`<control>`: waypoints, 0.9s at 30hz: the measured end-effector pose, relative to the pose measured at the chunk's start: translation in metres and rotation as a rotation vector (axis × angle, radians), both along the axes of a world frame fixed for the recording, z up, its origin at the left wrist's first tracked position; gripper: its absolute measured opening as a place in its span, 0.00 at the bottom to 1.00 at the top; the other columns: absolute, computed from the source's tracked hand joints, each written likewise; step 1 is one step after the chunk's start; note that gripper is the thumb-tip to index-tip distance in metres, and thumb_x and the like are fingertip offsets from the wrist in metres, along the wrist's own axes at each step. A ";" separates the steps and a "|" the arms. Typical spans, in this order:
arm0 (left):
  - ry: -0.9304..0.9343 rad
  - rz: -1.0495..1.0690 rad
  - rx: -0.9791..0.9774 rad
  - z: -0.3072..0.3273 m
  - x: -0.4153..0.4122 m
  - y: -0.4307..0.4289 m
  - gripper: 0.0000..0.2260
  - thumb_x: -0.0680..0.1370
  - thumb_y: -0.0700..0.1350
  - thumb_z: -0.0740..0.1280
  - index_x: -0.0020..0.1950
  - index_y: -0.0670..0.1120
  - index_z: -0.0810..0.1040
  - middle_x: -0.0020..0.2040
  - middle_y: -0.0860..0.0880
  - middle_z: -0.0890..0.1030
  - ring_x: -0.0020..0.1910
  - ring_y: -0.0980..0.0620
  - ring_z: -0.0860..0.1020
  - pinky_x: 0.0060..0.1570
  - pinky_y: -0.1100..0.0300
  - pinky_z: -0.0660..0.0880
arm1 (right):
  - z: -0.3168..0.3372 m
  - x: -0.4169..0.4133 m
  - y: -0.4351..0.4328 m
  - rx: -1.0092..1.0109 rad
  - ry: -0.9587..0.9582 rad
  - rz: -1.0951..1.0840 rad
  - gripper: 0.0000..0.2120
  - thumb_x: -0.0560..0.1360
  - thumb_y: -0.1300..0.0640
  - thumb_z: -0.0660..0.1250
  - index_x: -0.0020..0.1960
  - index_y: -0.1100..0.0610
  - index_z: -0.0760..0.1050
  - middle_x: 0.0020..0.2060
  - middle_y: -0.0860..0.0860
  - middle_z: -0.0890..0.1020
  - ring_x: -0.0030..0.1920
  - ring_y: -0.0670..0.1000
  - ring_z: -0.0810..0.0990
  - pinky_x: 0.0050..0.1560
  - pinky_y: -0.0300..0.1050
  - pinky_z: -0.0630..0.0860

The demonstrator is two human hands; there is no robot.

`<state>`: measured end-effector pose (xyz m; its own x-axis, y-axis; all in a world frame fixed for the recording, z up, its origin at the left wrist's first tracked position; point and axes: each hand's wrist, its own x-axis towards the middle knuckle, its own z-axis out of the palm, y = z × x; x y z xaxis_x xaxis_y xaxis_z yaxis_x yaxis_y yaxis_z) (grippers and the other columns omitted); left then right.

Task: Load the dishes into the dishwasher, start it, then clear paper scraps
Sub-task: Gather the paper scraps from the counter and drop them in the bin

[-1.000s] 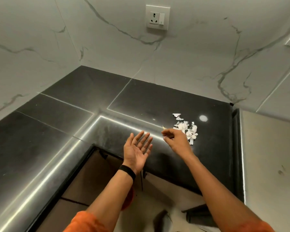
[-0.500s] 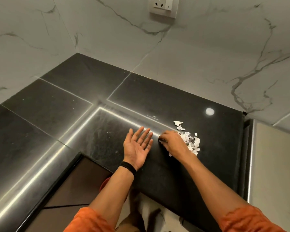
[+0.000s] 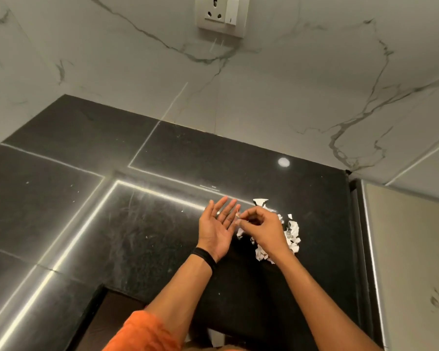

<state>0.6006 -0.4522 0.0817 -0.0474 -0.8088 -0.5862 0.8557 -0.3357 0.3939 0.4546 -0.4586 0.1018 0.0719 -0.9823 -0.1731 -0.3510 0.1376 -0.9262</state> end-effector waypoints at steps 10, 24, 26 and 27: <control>0.238 -0.075 0.010 0.010 -0.026 -0.032 0.20 0.85 0.50 0.58 0.68 0.37 0.77 0.65 0.37 0.81 0.64 0.41 0.81 0.63 0.50 0.78 | 0.032 -0.023 -0.039 -0.151 -0.043 -0.166 0.05 0.77 0.62 0.73 0.52 0.55 0.85 0.43 0.49 0.87 0.43 0.49 0.87 0.49 0.46 0.84; 0.156 -0.029 0.071 -0.011 -0.010 -0.059 0.21 0.85 0.51 0.60 0.69 0.37 0.76 0.64 0.37 0.81 0.64 0.40 0.81 0.69 0.47 0.73 | -0.030 -0.039 -0.078 -0.265 0.694 0.165 0.07 0.78 0.54 0.71 0.55 0.50 0.84 0.47 0.44 0.82 0.49 0.47 0.81 0.53 0.45 0.77; 0.147 -0.056 0.071 -0.012 -0.013 -0.060 0.21 0.84 0.51 0.60 0.69 0.37 0.76 0.64 0.37 0.81 0.64 0.40 0.80 0.71 0.47 0.72 | -0.020 -0.035 -0.074 -0.223 0.495 -0.006 0.06 0.77 0.52 0.72 0.53 0.48 0.84 0.46 0.41 0.83 0.47 0.42 0.81 0.51 0.43 0.79; 0.149 -0.071 0.071 -0.012 -0.014 -0.061 0.21 0.84 0.51 0.60 0.69 0.38 0.77 0.64 0.37 0.81 0.65 0.40 0.80 0.71 0.47 0.71 | -0.014 -0.031 -0.071 -0.227 0.406 -0.062 0.05 0.76 0.52 0.73 0.52 0.48 0.84 0.46 0.41 0.83 0.47 0.42 0.81 0.50 0.42 0.79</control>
